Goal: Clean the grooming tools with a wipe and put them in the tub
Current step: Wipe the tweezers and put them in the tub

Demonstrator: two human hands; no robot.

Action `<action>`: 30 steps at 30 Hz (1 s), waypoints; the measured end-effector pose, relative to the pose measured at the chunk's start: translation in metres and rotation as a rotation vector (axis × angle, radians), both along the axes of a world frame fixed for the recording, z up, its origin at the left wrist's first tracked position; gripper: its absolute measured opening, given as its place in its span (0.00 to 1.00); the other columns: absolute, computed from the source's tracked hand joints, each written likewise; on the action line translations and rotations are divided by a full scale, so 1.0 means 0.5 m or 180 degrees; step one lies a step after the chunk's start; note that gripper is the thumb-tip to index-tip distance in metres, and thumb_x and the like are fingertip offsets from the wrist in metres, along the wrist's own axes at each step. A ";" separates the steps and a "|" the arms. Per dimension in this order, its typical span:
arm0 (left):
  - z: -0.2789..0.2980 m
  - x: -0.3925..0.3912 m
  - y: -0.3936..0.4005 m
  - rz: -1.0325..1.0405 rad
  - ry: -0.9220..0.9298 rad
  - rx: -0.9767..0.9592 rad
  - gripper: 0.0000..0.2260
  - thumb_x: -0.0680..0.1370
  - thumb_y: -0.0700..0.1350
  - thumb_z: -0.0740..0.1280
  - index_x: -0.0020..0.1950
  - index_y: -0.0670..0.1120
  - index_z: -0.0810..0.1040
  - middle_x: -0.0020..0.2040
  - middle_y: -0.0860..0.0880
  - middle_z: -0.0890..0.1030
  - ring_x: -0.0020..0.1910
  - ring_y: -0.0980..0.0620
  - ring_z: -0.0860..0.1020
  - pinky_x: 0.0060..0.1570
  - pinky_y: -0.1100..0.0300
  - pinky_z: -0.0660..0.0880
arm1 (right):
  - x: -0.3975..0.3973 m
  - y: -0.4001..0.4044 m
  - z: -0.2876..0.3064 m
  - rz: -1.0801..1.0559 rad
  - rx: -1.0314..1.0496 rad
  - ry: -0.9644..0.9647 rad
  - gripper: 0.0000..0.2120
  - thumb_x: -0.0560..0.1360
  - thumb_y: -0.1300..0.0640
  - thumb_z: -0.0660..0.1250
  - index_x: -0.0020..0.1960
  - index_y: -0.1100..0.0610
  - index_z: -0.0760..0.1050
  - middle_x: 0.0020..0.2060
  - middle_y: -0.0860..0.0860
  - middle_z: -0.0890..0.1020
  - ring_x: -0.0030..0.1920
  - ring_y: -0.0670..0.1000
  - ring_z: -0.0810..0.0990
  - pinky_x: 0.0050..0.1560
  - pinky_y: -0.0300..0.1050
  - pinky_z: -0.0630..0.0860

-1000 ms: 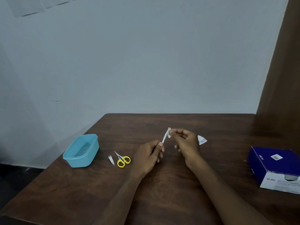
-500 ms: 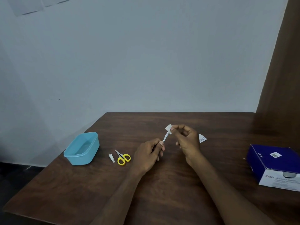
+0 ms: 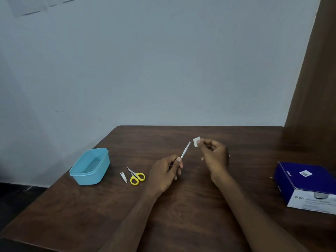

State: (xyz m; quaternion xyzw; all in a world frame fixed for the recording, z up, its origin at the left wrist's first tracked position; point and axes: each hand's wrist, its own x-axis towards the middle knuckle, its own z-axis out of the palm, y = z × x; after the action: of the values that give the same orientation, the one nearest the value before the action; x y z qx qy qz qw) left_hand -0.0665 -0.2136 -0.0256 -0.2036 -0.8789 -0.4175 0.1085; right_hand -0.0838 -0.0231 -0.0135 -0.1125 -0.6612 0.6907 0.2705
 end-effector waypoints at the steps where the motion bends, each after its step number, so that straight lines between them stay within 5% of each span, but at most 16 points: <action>1: 0.000 0.000 0.000 -0.0005 -0.0001 0.0010 0.16 0.88 0.55 0.60 0.43 0.54 0.77 0.36 0.55 0.84 0.32 0.54 0.82 0.43 0.47 0.81 | 0.003 -0.006 0.001 0.0325 0.0093 -0.0139 0.02 0.79 0.55 0.76 0.47 0.52 0.86 0.42 0.49 0.89 0.25 0.43 0.76 0.26 0.38 0.71; 4: 0.001 -0.003 0.000 0.0068 0.0024 0.0171 0.16 0.88 0.54 0.60 0.43 0.52 0.77 0.35 0.54 0.83 0.30 0.53 0.81 0.41 0.46 0.80 | 0.018 -0.031 0.009 0.1313 0.0104 -0.0425 0.03 0.79 0.60 0.73 0.50 0.56 0.86 0.39 0.49 0.87 0.25 0.46 0.76 0.26 0.38 0.67; 9: -0.001 -0.007 0.000 0.0144 0.0010 0.0334 0.17 0.88 0.54 0.61 0.42 0.51 0.78 0.34 0.52 0.83 0.29 0.53 0.81 0.40 0.46 0.80 | 0.023 -0.031 0.011 0.1510 0.0260 -0.0656 0.03 0.78 0.60 0.74 0.49 0.57 0.87 0.34 0.51 0.84 0.26 0.46 0.76 0.27 0.39 0.67; 16: -0.004 -0.008 -0.001 0.0125 -0.0021 0.0093 0.17 0.87 0.57 0.61 0.41 0.54 0.78 0.34 0.55 0.83 0.30 0.56 0.80 0.41 0.48 0.81 | 0.011 -0.019 0.018 0.1053 -0.0675 -0.0414 0.03 0.77 0.60 0.76 0.51 0.55 0.87 0.39 0.46 0.87 0.26 0.43 0.75 0.26 0.36 0.67; 21: -0.008 -0.014 -0.001 0.0195 0.0065 0.0264 0.17 0.87 0.55 0.63 0.40 0.53 0.79 0.33 0.53 0.83 0.28 0.56 0.80 0.37 0.50 0.80 | 0.021 -0.030 0.009 0.1370 0.0350 -0.0700 0.03 0.77 0.60 0.75 0.49 0.58 0.87 0.37 0.50 0.86 0.25 0.45 0.76 0.26 0.39 0.66; 25: -0.013 -0.018 0.000 0.0366 0.0204 0.0260 0.16 0.85 0.55 0.66 0.39 0.53 0.82 0.33 0.56 0.84 0.26 0.57 0.80 0.34 0.53 0.81 | 0.019 -0.033 0.012 0.1130 0.0007 -0.0654 0.01 0.75 0.60 0.77 0.46 0.56 0.87 0.37 0.49 0.87 0.26 0.45 0.77 0.26 0.39 0.68; 30: -0.014 -0.017 0.008 0.0530 0.0309 -0.0444 0.15 0.83 0.56 0.66 0.39 0.52 0.83 0.33 0.62 0.84 0.30 0.62 0.81 0.37 0.53 0.81 | 0.014 -0.031 0.008 0.0843 -0.0132 -0.0579 0.02 0.76 0.57 0.77 0.49 0.54 0.87 0.40 0.47 0.88 0.25 0.44 0.77 0.25 0.39 0.67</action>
State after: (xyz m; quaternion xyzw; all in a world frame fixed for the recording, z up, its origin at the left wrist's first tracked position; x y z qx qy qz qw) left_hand -0.0749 -0.2095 -0.0328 -0.1570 -0.9134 -0.3345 0.1708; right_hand -0.0766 -0.0384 -0.0094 -0.0919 -0.6776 0.7208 0.1136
